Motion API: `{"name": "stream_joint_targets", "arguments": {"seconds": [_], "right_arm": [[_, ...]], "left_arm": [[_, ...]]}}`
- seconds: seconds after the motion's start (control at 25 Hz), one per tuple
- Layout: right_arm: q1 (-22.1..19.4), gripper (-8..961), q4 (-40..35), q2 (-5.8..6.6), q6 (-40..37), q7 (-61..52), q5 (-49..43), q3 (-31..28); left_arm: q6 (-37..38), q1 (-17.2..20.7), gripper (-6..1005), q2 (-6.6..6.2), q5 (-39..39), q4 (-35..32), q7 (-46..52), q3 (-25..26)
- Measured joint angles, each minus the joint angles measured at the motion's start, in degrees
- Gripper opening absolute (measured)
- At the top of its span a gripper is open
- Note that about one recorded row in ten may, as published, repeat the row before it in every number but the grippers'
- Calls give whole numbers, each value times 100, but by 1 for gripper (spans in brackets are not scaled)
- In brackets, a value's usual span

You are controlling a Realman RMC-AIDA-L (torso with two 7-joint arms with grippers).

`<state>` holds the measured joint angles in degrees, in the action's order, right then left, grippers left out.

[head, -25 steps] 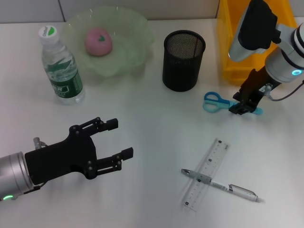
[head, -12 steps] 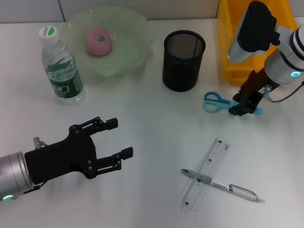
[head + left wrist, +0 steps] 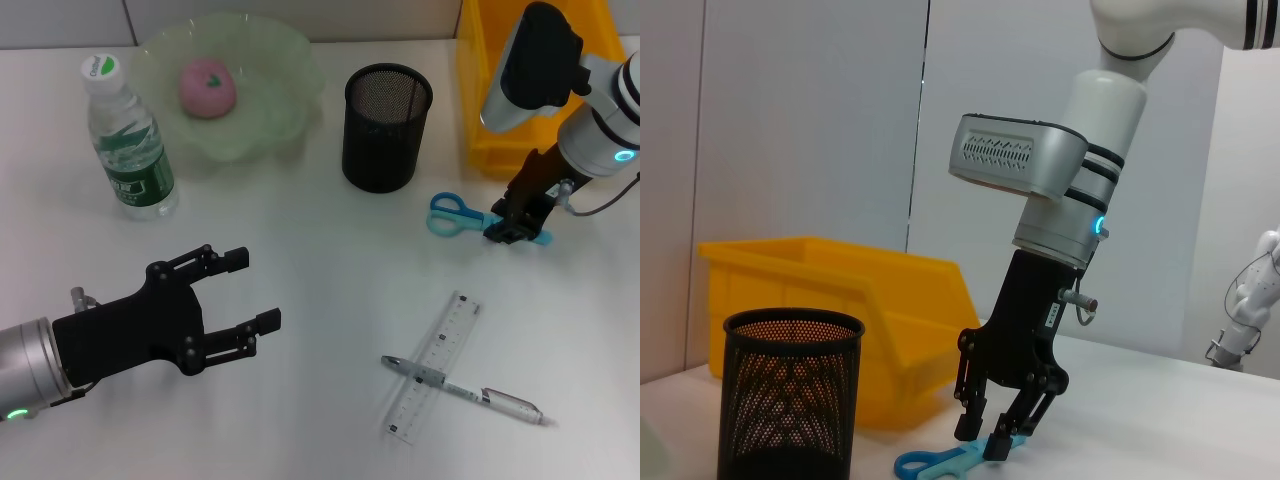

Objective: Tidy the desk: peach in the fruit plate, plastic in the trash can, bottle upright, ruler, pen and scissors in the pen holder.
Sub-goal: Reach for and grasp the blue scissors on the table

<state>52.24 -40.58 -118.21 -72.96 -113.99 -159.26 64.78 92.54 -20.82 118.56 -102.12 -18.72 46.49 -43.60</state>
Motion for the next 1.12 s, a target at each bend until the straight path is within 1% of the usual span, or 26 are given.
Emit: {"name": "stream_joint_targets", "arguments": {"seconds": [0.16, 0.4, 1.12], "right_arm": [[23, 318, -2, 34, -110, -24, 0, 0], [44, 313, -3, 45, -178, -68, 0, -1], [170, 297, 192, 36, -164, -150, -53, 5]], "left_arm": [[0, -1, 798, 0, -1, 0, 0, 2], [0, -13, 798, 0, -1, 0, 0, 9], [10, -28, 798, 0, 13, 0, 4, 9]]}}
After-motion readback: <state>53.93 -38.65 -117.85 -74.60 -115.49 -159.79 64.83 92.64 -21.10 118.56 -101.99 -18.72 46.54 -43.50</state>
